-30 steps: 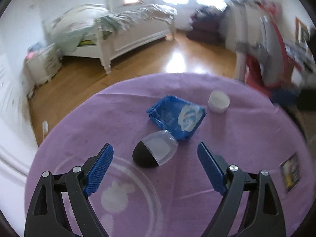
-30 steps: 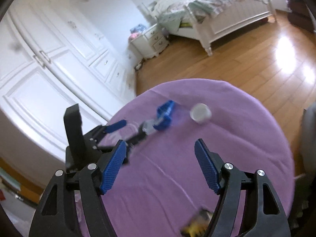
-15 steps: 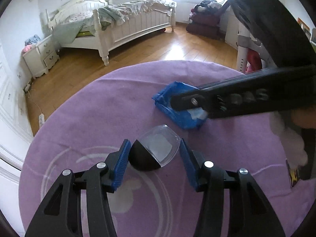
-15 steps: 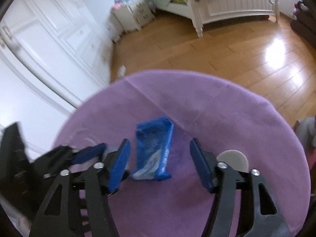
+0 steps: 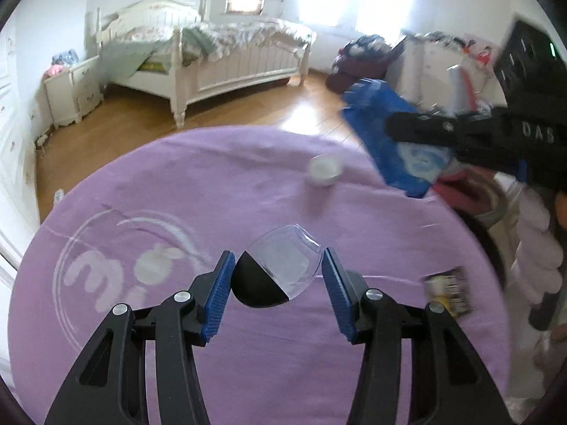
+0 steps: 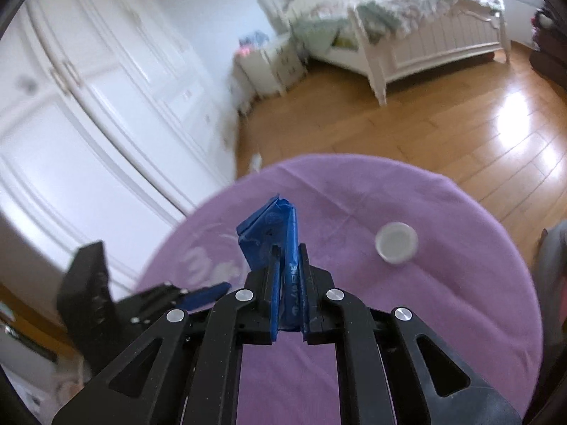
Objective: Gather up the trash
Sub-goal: 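Carry the clear lid and blue packet over the black bin and release both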
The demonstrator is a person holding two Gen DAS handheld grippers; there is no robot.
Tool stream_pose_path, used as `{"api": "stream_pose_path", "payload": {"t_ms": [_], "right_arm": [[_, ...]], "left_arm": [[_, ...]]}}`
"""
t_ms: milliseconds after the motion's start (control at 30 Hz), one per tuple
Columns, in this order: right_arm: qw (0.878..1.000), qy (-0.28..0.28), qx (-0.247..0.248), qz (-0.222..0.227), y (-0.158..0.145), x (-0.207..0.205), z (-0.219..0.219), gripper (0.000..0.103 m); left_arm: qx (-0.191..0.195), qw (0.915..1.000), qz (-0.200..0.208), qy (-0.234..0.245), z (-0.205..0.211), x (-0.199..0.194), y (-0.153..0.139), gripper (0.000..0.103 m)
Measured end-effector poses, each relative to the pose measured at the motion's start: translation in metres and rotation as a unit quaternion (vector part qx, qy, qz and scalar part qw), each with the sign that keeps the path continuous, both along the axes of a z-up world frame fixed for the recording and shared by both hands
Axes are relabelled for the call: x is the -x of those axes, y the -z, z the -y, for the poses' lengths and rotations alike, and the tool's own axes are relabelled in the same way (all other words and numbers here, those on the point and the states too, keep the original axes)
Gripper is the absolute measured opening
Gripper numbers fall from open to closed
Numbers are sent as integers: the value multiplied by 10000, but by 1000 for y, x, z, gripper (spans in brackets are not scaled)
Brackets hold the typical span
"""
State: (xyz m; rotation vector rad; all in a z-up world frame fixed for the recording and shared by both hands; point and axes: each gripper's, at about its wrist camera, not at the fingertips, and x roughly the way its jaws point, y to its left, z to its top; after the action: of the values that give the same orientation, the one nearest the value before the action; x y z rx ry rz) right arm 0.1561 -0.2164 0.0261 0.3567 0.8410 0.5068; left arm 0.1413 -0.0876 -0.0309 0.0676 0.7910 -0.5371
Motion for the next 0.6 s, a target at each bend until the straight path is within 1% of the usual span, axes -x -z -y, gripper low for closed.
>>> {"api": "stream_pose_path", "payload": {"t_ms": [67, 100, 167, 233, 300, 367, 400, 433, 467, 533, 600], "right_arm": [[9989, 287, -271, 248, -13, 33, 31, 10], [9979, 427, -372, 330, -18, 43, 43, 10], [9931, 861, -618, 508, -24, 79, 82, 10], [9877, 1248, -726, 600, -27, 113, 120, 10], [9817, 1612, -781, 654, -26, 142, 149, 10], [9754, 1943, -784, 677, -24, 172, 180, 10], [9729, 2070, -775, 680, -20, 180, 190, 10], [9697, 2216, -777, 673, -17, 192, 204, 10], [9657, 2381, -802, 651, -14, 206, 221, 10], [9592, 2627, -849, 612, -6, 225, 247, 10], [9515, 2891, -853, 611, -1, 245, 273, 10]], "left_arm": [[196, 9997, 105, 103, 14, 19, -14, 50], [255, 9995, 136, 158, 21, 24, -19, 50], [364, 9987, 182, 298, 39, 38, -28, 50], [478, 9975, 229, 467, 63, 50, -38, 50], [559, 9958, 291, 663, 90, 64, -47, 50], [532, 9933, 326, 968, 124, 81, -54, 50], [502, 9922, 372, 1078, 137, 85, -56, 50], [464, 9903, 437, 1234, 155, 94, -57, 50], [454, 9892, 455, 1319, 166, 94, -57, 50], [479, 9851, 457, 1587, 199, 104, -59, 50], [492, 9819, 462, 1768, 222, 114, -58, 50]]}}
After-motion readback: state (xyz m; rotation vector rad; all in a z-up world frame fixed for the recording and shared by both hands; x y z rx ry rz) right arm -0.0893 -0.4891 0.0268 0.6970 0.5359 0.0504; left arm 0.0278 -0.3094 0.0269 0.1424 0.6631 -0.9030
